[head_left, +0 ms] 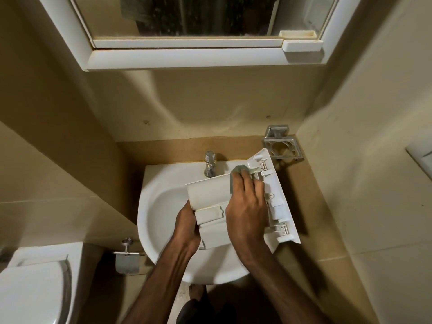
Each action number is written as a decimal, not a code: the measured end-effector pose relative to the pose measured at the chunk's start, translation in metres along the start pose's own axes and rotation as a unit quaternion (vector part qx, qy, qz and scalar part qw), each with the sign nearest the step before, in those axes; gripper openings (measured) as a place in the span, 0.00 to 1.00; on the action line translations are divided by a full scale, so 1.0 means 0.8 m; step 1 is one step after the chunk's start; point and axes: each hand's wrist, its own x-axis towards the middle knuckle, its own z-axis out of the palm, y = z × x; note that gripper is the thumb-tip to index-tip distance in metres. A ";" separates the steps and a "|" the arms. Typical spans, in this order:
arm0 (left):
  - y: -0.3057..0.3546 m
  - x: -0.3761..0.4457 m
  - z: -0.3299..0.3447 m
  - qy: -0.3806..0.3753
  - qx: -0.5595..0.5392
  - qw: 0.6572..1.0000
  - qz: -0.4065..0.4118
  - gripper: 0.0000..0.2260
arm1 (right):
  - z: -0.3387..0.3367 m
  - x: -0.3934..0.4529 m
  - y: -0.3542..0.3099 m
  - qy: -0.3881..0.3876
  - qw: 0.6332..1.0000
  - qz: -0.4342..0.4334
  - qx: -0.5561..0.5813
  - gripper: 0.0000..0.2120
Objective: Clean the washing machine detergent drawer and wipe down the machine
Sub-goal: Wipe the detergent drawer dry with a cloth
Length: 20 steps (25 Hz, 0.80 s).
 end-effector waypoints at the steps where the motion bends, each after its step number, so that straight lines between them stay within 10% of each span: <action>1: 0.005 -0.002 0.001 -0.013 -0.017 1.000 0.006 0.13 | 0.009 -0.004 -0.016 -0.009 0.998 -0.031 0.059 0.25; 3: -0.001 -0.003 0.014 -0.011 0.004 0.998 0.061 0.13 | 0.008 -0.035 -0.030 -0.107 0.944 -0.045 0.310 0.20; 5: 0.005 -0.012 0.017 0.054 0.194 0.971 0.127 0.15 | 0.022 -0.054 -0.039 -0.150 0.966 -0.091 0.192 0.19; 7: 0.001 -0.004 0.031 0.174 0.435 0.860 0.201 0.17 | 0.022 -0.044 -0.047 -0.159 0.952 -0.215 0.147 0.18; 9: 0.008 0.001 0.019 0.022 0.135 0.987 0.089 0.16 | 0.013 -0.033 -0.030 -0.088 0.952 -0.290 0.034 0.17; 12: 0.014 0.011 -0.012 -0.038 -0.099 0.994 0.037 0.15 | 0.005 -0.046 0.020 -0.028 0.983 -0.179 0.015 0.17; 16: 0.016 0.018 -0.011 -0.001 -0.036 0.998 0.044 0.12 | 0.009 -0.048 0.029 0.027 0.999 -0.027 0.030 0.23; 20: 0.016 0.024 -0.005 -0.012 -0.072 0.997 0.037 0.13 | 0.024 -0.088 -0.017 -0.007 0.977 -0.188 0.100 0.16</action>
